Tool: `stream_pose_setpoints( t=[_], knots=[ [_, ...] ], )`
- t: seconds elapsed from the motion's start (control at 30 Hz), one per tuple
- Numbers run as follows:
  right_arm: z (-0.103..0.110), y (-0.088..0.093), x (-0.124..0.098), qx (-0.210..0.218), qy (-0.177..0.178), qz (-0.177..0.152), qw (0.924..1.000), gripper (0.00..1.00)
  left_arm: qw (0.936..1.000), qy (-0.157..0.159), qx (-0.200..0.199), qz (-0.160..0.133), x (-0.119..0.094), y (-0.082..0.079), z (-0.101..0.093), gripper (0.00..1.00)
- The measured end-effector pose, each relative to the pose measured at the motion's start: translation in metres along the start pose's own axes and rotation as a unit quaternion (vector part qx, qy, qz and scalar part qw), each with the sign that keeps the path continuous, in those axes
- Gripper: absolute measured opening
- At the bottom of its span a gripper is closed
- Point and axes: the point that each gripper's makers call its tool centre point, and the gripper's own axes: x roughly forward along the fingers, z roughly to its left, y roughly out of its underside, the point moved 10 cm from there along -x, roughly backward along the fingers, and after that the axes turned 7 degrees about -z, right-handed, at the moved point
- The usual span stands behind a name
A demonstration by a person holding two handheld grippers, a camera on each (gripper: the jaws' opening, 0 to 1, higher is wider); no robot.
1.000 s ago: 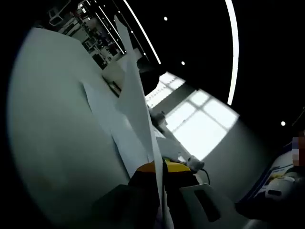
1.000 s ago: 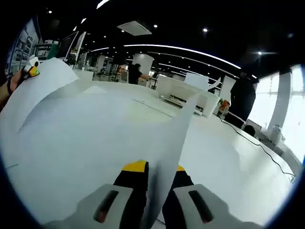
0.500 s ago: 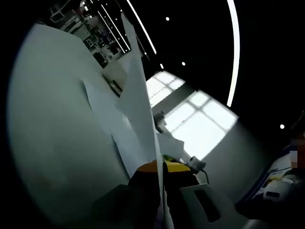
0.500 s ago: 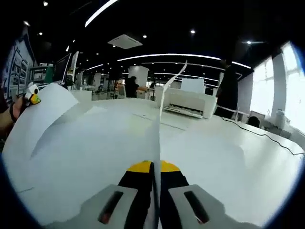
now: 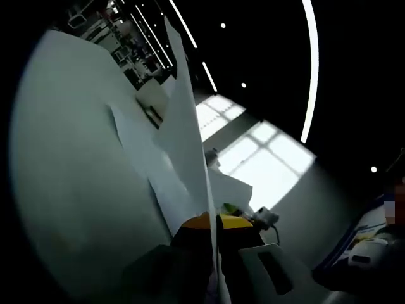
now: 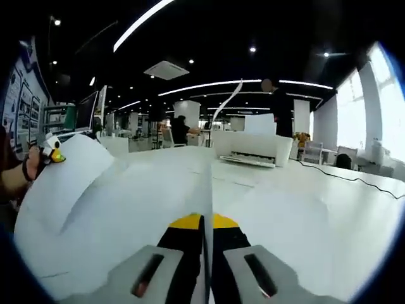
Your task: Organize the stack of printing papers by aligning and flattening the scattered papers on the table
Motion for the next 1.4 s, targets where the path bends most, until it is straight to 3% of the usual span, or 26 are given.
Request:
stream_pose_setpoints(
  t=[0.37,0.83,1.17,1.4],
  knots=[
    [0.003,-0.013,-0.01,0.034,-0.013,-0.021,0.9991,0.0,1.0,0.0,-0.002,-0.002,0.0,0.0,0.002,0.06],
    [-0.003,-0.074,-0.033,0.081,-0.03,-0.135,0.987,0.0,1.0,0.001,-0.001,-0.003,-0.001,0.002,0.001,0.06],
    [0.007,-0.107,-0.045,0.094,-0.06,-0.171,0.9789,0.0,1.0,0.0,0.003,-0.001,-0.002,0.001,0.003,0.06],
    [0.025,-0.129,-0.048,0.11,-0.099,-0.189,0.9708,0.0,1.0,0.0,0.004,0.0,-0.003,0.001,0.002,0.06]
  ],
)
